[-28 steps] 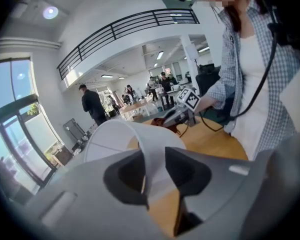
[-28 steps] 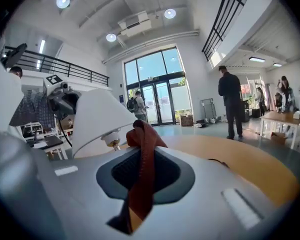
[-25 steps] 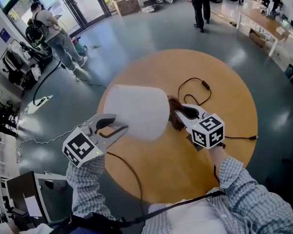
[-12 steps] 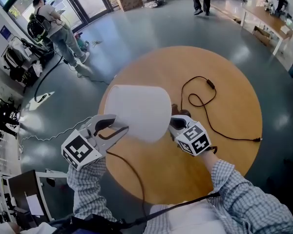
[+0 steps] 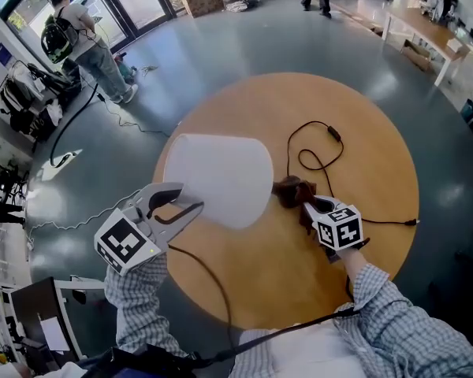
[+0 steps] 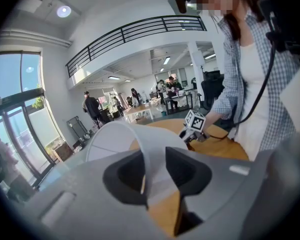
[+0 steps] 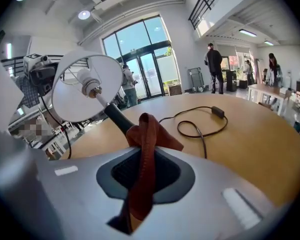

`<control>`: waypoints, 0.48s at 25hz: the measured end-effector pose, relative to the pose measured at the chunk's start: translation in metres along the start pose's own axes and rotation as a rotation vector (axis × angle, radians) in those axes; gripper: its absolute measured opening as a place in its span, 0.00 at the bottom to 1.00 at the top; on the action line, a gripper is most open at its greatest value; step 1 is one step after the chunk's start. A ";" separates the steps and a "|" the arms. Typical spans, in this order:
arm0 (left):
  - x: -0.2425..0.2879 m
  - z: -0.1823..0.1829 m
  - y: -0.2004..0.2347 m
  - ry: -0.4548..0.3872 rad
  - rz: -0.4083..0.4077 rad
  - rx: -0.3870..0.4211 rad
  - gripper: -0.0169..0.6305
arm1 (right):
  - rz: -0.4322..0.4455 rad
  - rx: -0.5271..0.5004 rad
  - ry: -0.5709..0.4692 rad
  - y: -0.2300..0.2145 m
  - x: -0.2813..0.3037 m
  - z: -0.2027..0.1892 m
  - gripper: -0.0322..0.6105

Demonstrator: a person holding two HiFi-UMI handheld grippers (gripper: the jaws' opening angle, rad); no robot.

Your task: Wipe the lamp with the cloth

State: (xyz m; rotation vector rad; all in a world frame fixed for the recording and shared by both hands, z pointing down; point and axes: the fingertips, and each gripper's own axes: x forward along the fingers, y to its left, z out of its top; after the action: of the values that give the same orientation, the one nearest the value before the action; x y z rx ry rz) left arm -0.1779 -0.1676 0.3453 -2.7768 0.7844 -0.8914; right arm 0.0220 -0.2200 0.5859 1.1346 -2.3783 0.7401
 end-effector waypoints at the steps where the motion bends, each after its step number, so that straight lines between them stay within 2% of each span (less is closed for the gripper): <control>1: 0.001 0.000 0.001 -0.001 -0.001 0.003 0.21 | 0.000 0.017 -0.008 -0.001 0.000 0.001 0.13; 6: 0.002 0.002 0.000 0.002 -0.001 0.023 0.21 | 0.079 -0.006 -0.085 0.032 0.010 0.038 0.13; 12: 0.008 0.009 -0.004 0.012 -0.007 0.047 0.21 | 0.270 -0.065 -0.248 0.100 0.008 0.103 0.13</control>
State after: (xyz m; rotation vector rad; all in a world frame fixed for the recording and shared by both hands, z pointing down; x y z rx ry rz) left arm -0.1654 -0.1684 0.3429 -2.7384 0.7462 -0.9157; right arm -0.0760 -0.2347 0.4815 0.9355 -2.7812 0.6317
